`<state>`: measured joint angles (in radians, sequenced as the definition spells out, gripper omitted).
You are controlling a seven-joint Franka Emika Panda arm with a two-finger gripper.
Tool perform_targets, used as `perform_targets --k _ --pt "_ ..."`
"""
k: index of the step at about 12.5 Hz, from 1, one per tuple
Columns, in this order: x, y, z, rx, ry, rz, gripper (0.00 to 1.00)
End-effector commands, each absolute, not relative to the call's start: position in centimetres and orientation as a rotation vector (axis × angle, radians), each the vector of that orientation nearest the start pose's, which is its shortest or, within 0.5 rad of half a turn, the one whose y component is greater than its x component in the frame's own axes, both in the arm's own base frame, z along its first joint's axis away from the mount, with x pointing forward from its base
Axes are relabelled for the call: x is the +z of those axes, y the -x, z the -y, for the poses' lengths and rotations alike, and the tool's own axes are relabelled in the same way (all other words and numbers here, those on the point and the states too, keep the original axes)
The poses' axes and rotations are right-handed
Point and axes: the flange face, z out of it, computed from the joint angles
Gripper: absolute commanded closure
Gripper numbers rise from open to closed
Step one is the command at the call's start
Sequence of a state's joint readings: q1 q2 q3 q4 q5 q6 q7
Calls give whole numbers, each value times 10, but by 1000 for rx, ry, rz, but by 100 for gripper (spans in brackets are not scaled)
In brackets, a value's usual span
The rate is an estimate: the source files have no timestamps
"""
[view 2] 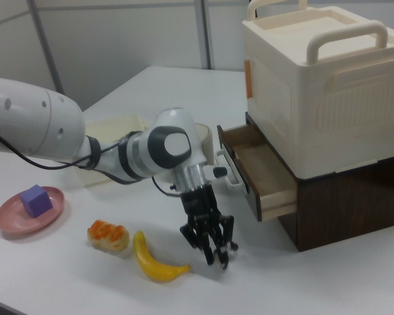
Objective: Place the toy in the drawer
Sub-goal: 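Close the gripper on the panda toy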
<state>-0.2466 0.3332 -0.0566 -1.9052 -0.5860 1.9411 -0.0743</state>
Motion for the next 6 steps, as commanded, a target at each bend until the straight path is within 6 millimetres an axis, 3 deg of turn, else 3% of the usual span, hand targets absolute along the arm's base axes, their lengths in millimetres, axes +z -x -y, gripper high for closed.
perform_targets --k 1,2,4,6 --pt "366 -562 175 498 3539 106 100" --pt "382 -563 162 458 3539 115 100" --pt "427 -584 128 349 3518 122 100" --pt "481 -604 118 151 3440 15 100"
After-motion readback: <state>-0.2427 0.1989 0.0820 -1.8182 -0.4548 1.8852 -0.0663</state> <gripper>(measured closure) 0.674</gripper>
